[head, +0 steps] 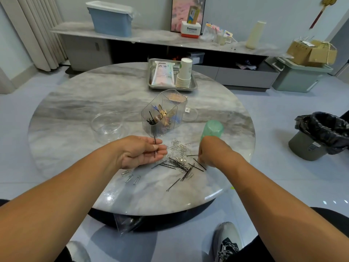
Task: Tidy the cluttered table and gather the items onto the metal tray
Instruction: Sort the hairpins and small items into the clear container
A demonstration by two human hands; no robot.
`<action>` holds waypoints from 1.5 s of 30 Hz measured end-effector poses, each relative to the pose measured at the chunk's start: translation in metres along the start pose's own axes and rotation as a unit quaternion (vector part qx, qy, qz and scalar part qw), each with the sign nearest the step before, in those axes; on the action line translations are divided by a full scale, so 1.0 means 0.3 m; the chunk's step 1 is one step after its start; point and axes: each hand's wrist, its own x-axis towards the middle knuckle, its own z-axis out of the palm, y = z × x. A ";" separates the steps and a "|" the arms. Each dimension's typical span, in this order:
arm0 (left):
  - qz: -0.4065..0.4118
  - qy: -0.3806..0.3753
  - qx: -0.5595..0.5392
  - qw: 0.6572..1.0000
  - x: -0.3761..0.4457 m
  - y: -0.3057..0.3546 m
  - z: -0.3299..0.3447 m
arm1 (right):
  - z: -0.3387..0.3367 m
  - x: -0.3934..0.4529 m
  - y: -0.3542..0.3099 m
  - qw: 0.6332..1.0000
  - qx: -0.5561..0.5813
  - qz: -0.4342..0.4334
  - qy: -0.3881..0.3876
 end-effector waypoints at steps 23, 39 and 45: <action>0.163 0.142 0.681 0.700 0.054 -0.073 0.004 | 0.003 -0.007 -0.048 0.983 -0.137 -0.120 -0.023; 0.133 -0.039 0.252 0.958 0.016 -0.031 0.073 | -0.065 -0.003 -0.077 0.823 0.564 -0.049 -0.044; 0.130 -0.044 0.211 0.968 0.021 -0.037 0.081 | -0.037 -0.014 -0.114 0.803 0.583 -0.057 -0.106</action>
